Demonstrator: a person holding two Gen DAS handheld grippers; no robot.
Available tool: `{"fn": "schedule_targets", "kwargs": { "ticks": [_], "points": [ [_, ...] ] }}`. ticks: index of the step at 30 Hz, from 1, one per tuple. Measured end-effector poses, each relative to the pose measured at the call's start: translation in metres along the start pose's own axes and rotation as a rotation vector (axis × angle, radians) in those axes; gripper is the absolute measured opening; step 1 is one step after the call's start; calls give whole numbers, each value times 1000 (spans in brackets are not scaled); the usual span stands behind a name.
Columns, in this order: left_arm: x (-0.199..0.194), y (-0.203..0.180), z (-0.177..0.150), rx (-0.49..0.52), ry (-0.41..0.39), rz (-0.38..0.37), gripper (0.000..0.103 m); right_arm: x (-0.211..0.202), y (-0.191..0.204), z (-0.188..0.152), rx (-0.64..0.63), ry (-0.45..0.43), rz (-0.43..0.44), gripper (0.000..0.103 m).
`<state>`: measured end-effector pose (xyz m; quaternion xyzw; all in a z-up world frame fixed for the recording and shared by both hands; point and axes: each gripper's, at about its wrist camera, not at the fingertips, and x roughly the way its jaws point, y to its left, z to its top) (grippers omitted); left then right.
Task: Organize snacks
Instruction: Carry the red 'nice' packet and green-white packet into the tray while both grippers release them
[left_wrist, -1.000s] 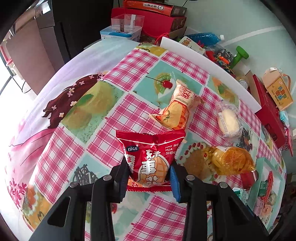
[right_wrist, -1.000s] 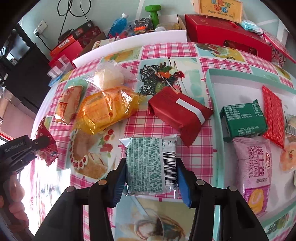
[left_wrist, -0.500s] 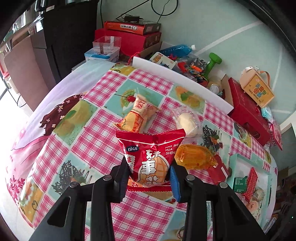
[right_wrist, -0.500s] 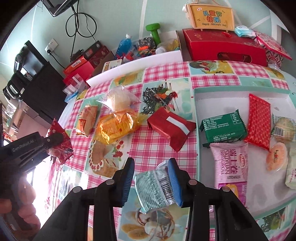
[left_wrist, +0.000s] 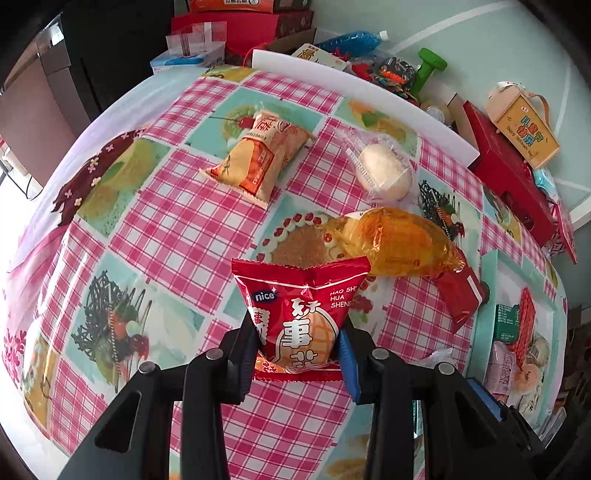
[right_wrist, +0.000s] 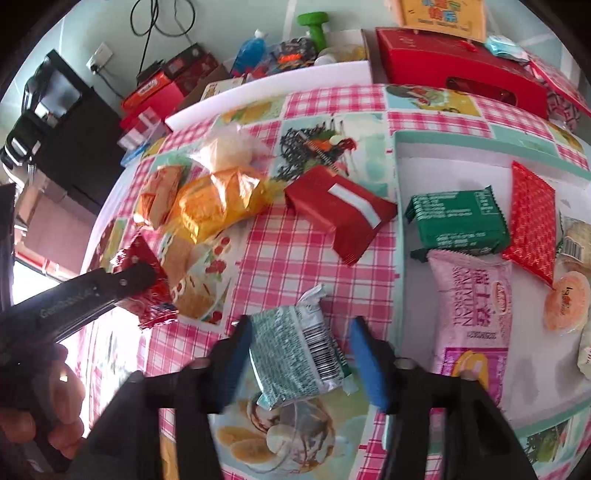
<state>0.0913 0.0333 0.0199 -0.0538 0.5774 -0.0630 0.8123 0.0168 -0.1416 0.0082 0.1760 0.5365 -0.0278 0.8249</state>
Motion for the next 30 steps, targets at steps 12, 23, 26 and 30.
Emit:
{"fn": "schedule_targets", "kwargs": {
  "ticks": [12, 23, 26, 30],
  "points": [
    [2, 9, 1, -26, 12, -33, 40, 30, 33, -18, -198, 29, -193, 61],
    [7, 11, 1, -43, 30, -28, 40, 29, 16, -13, -165, -34, -206, 53],
    [9, 10, 1, -45, 33, -24, 40, 29, 16, -10, -154, -44, -205, 52],
    [8, 7, 2, -42, 23, -23, 40, 26, 10, -8, -130, -55, -169, 52]
  ]
}}
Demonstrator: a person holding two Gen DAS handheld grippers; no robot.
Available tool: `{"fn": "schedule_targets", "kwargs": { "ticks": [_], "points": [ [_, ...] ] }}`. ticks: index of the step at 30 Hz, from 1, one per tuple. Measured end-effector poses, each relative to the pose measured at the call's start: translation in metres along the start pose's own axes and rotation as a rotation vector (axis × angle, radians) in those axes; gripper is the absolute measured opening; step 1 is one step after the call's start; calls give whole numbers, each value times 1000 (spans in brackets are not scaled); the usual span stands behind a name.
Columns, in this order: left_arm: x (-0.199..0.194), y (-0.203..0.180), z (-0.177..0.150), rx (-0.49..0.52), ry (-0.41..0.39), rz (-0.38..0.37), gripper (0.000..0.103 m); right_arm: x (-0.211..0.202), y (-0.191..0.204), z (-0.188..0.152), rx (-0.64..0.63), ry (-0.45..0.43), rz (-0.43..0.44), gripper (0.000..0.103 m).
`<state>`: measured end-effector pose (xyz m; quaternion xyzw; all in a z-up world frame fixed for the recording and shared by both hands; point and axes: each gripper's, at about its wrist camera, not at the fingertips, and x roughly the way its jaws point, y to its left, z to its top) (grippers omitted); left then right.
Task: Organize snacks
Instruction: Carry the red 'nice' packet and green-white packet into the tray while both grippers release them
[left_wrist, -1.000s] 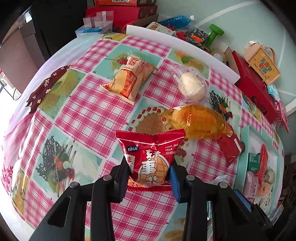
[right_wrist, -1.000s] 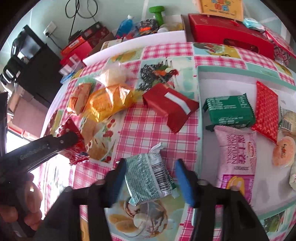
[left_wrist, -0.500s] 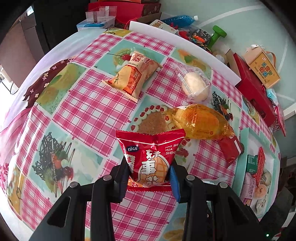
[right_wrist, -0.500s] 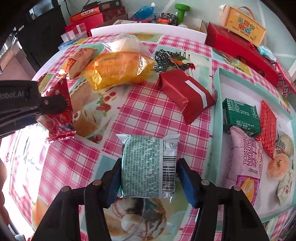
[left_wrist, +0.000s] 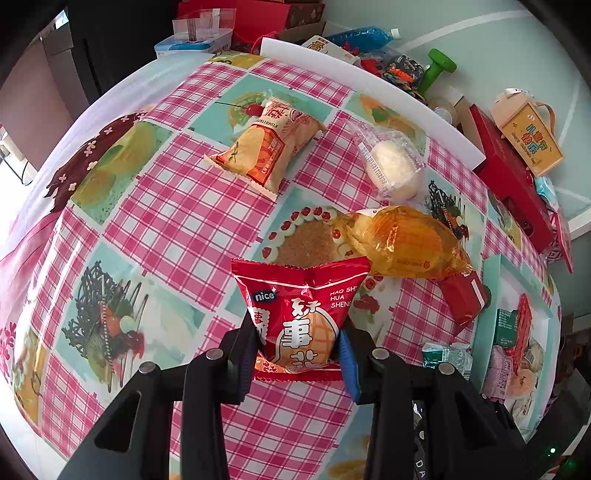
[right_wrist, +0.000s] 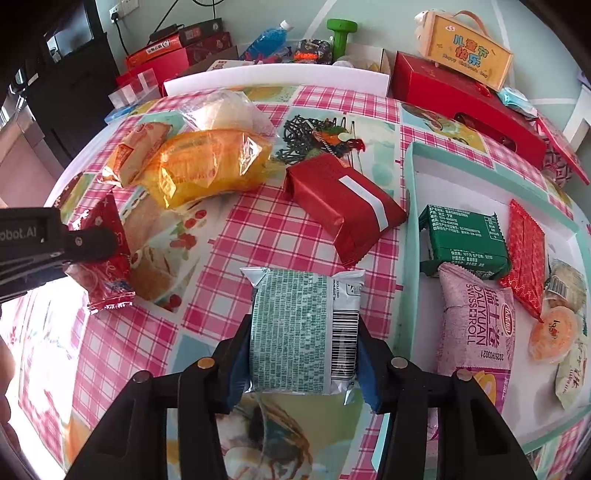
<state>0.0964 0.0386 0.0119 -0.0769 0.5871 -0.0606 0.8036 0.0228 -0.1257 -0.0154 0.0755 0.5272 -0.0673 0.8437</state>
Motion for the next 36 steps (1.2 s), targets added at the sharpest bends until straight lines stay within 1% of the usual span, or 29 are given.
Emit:
{"fn": "schedule_targets", "kwargs": {
  "ticks": [4, 10, 12, 16, 20, 24, 28, 32, 33, 36],
  "points": [
    [-6, -1, 0, 11, -9, -11, 40, -7, -6, 3, 43, -14, 72, 51],
    [-25, -1, 3, 19, -61, -21, 40, -39, -6, 9, 58, -110, 118, 51],
    [-34, -3, 3, 27, -81, -33, 40, -51, -11, 12, 70, -144, 120, 52],
    [-47, -10, 2, 56, -116, -41, 40, -67, -27, 15, 106, -181, 110, 52],
    [-58, -25, -1, 93, -137, -58, 40, -81, -64, 18, 177, -224, 66, 52],
    [-66, -52, -6, 161, -157, -76, 40, -92, -117, 13, 301, -252, -13, 52],
    [-68, -87, -13, 236, -146, -120, 40, -98, -162, 6, 409, -262, -53, 52],
    [-68, -126, -19, 311, -137, -139, 40, -100, -196, -2, 482, -272, -93, 51],
    [-67, -137, -21, 331, -126, -154, 40, -100, -203, -4, 496, -275, -100, 52],
    [-59, -174, -25, 375, -70, -233, 40, -97, -220, -7, 527, -281, -116, 52]
  ]
}}
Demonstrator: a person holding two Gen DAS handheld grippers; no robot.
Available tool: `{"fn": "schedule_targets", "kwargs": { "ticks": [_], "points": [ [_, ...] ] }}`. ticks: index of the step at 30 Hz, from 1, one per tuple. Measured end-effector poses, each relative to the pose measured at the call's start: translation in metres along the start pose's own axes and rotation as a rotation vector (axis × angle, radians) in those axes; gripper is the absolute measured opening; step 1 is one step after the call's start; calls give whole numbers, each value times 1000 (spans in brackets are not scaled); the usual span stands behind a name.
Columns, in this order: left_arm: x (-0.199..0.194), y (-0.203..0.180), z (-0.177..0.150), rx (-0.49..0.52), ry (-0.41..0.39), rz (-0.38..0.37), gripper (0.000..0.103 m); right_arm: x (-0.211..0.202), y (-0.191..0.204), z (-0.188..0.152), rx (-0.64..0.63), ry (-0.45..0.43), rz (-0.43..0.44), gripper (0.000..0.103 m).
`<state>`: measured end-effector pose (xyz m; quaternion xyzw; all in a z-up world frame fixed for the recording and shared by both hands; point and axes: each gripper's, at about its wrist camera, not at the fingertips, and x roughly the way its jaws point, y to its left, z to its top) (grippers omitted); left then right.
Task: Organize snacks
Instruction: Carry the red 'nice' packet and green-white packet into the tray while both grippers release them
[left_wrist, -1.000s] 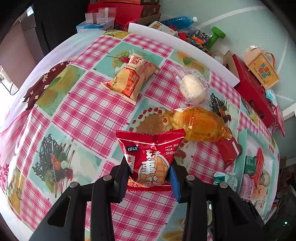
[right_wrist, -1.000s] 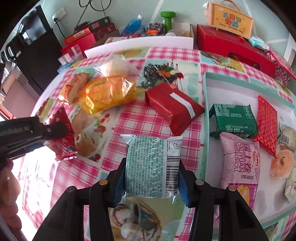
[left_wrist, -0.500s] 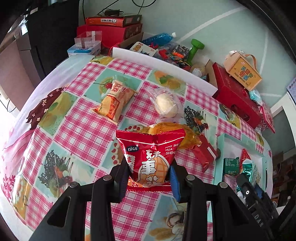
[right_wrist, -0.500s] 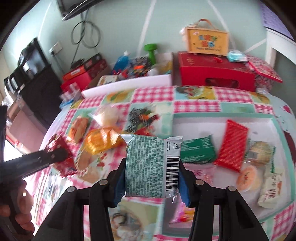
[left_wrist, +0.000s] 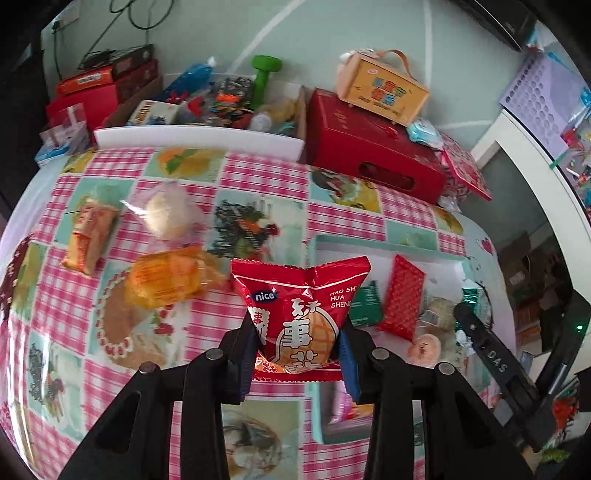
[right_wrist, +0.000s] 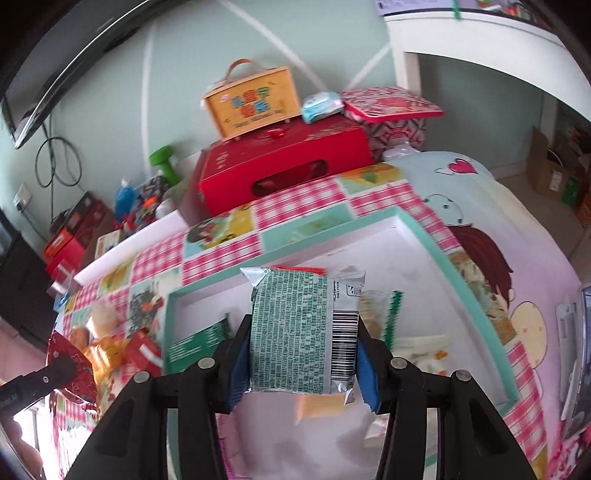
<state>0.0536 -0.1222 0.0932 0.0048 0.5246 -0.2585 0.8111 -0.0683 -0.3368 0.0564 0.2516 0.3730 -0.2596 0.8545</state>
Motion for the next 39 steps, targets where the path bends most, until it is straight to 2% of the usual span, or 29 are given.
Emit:
{"fn": "schedule_targets", "kwargs": {
  "ticks": [3, 9, 16, 24, 25, 28, 35, 36, 38, 39],
  "points": [
    [18, -35, 7, 50, 29, -32, 40, 6, -11, 3, 18, -2, -11, 52],
    [66, -82, 19, 127, 88, 11, 40, 18, -18, 4, 19, 13, -15, 52],
    [96, -91, 24, 132, 103, 34, 40, 24, -17, 4, 14, 25, -8, 52],
    [104, -96, 25, 126, 106, 22, 41, 27, -18, 3, 13, 41, -16, 52],
    [104, -95, 24, 122, 109, 22, 44, 27, -18, 3, 14, 43, -17, 52],
    [100, -89, 23, 96, 110, 12, 70, 27, -19, 3, 15, 46, -20, 52],
    [86, -80, 20, 79, 92, 9, 72, 28, -17, 2, 10, 54, -24, 52],
    [83, -78, 19, 78, 86, 7, 73, 28, -17, 2, 8, 55, -25, 52],
    [77, -73, 17, 75, 75, 18, 82, 28, -16, 2, 6, 60, -30, 53],
    [75, -70, 17, 74, 71, 31, 83, 28, -16, 2, 4, 63, -31, 53]
  ]
}}
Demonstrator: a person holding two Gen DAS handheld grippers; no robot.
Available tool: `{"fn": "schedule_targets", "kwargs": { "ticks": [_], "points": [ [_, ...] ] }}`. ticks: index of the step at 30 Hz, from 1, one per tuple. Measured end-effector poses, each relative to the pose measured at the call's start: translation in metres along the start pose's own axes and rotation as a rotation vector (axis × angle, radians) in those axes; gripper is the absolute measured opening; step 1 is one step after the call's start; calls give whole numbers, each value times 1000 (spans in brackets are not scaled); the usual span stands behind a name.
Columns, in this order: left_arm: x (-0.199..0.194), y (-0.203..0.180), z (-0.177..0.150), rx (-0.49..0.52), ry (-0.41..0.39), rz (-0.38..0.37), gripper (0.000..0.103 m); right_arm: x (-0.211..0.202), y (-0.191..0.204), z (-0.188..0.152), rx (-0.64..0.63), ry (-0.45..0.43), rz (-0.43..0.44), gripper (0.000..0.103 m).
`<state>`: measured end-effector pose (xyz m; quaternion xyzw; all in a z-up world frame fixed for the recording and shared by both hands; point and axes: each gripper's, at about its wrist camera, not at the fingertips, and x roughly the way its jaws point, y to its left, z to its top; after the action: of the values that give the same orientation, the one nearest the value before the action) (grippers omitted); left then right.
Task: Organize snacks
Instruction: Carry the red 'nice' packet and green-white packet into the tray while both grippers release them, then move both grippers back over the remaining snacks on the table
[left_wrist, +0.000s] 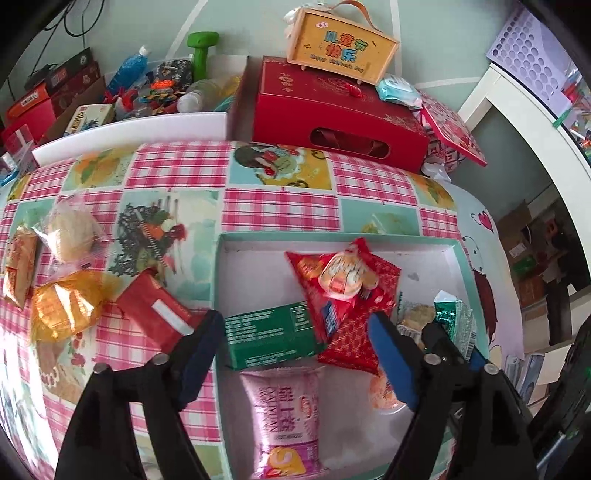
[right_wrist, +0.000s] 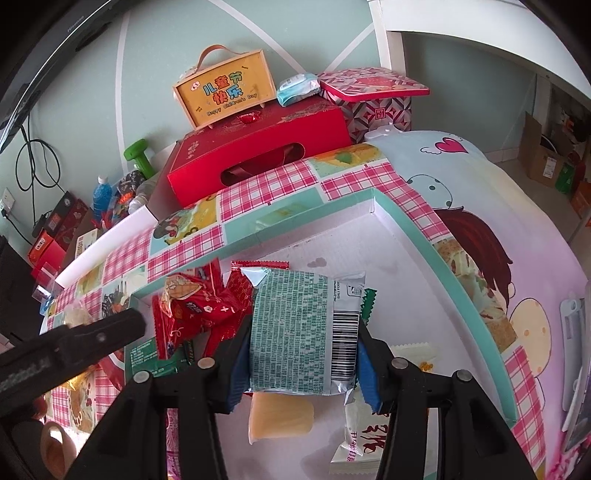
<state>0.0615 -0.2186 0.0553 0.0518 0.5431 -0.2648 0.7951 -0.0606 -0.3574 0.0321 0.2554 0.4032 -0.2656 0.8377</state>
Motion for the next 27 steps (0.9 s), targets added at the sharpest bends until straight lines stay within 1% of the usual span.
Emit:
{"fn": "schedule_targets", "kwargs": {
  "ticks": [5, 10, 12, 13, 14, 16, 18, 20, 23, 27],
  "points": [
    [-8, 22, -8, -24, -14, 91, 83, 1, 2, -1, -2, 22, -28, 57],
    [-11, 45, -21, -64, -16, 122, 83, -3, 7, -2, -15, 31, -34, 58],
    [-11, 53, -27, -71, -17, 131, 83, -4, 10, -2, -24, 34, -36, 64],
    [-12, 57, -30, -75, -18, 140, 83, -4, 11, -3, -26, 35, -38, 71],
    [-11, 60, -32, -77, -18, 151, 86, -5, 12, -3, -29, 37, -40, 76],
    [-11, 66, -35, -84, -17, 178, 91, -4, 16, -5, -41, 46, -44, 77],
    [-12, 71, -37, -91, -22, 200, 92, -4, 20, -7, -58, 55, -47, 81],
    [-13, 75, -40, -88, -25, 218, 94, -5, 25, -10, -73, 55, -48, 94],
    [-14, 81, -45, -79, -29, 248, 94, -7, 31, -12, -90, 51, -42, 103],
    [-13, 89, -50, -74, -33, 284, 95, -8, 38, -14, -104, 54, -36, 103]
  ]
}}
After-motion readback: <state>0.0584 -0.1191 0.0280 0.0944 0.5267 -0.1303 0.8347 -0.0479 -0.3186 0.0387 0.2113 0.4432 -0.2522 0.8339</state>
